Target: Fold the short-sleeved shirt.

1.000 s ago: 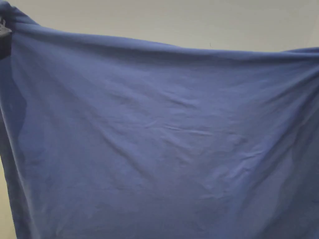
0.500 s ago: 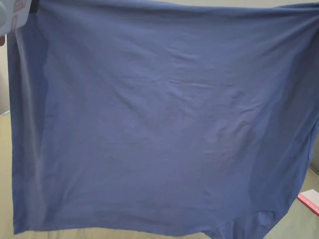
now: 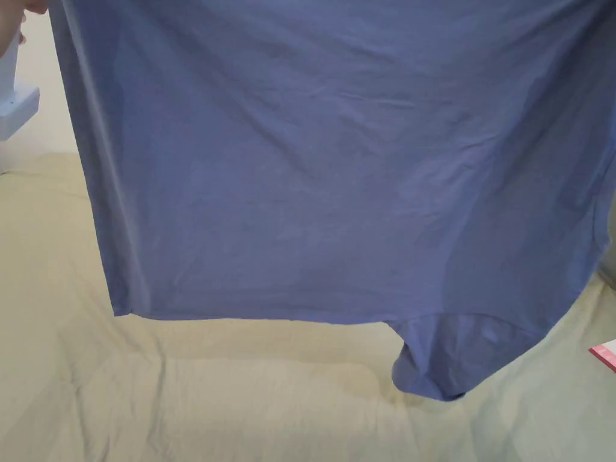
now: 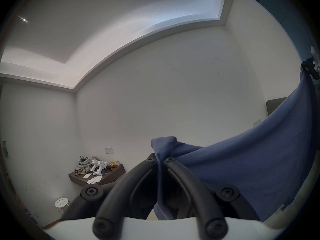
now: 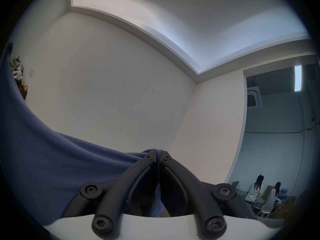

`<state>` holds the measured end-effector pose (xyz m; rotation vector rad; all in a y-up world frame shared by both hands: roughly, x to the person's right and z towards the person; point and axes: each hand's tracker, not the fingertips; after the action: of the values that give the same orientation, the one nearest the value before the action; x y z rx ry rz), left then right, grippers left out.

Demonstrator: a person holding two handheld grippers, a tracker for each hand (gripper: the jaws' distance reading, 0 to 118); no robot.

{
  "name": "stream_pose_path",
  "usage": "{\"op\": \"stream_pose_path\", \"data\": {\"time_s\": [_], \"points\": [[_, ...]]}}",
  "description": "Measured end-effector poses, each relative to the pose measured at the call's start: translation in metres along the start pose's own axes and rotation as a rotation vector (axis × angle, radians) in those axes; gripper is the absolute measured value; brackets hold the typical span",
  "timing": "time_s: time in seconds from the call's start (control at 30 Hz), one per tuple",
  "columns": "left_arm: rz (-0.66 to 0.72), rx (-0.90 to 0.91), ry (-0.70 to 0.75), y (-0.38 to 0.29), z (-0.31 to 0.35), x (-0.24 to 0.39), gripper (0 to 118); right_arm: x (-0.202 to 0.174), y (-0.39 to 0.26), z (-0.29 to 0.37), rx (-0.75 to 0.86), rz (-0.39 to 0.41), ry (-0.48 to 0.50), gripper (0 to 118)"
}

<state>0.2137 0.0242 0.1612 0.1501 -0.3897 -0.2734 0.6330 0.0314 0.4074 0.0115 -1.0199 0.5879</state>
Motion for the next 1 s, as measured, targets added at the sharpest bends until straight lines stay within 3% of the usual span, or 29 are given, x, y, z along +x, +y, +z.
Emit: {"op": "stream_pose_path", "data": {"time_s": [0.07, 0.1, 0.2, 0.5, 0.53, 0.57, 0.7, 1.0], "points": [[-0.007, -0.01, 0.001, -0.003, -0.003, 0.001, 0, -0.013, -0.008, -0.008, 0.0, -0.004, -0.006, 6], [-0.001, -0.018, 0.007, -0.014, -0.05, 0.016, 0, -0.02, -0.014, -0.012, 0.001, -0.007, -0.007, 6], [0.052, -0.047, -0.007, -0.032, -0.077, 0.027, 0, -0.034, -0.033, -0.013, -0.023, -0.011, 0.006, 6], [0.048, -0.197, -0.053, -0.138, -0.092, 0.054, 0, -0.076, -0.129, 0.024, -0.182, 0.02, 0.177, 6], [0.026, -0.218, -0.072, -0.152, -0.089, 0.057, 0, -0.08, -0.141, 0.031, -0.196, 0.022, 0.191, 6], [0.014, -0.222, -0.073, -0.168, -0.084, 0.06, 0, -0.11, -0.18, -0.003, -0.228, 0.034, 0.228, 6], [-0.028, -0.313, -0.112, -0.231, -0.055, 0.07, 0, -0.123, -0.226, 0.038, -0.334, 0.0, 0.347, 6], [-0.05, -0.498, -0.237, -0.341, 0.059, 0.07, 0, -0.101, -0.303, 0.178, -0.514, -0.013, 0.501, 6]]}}
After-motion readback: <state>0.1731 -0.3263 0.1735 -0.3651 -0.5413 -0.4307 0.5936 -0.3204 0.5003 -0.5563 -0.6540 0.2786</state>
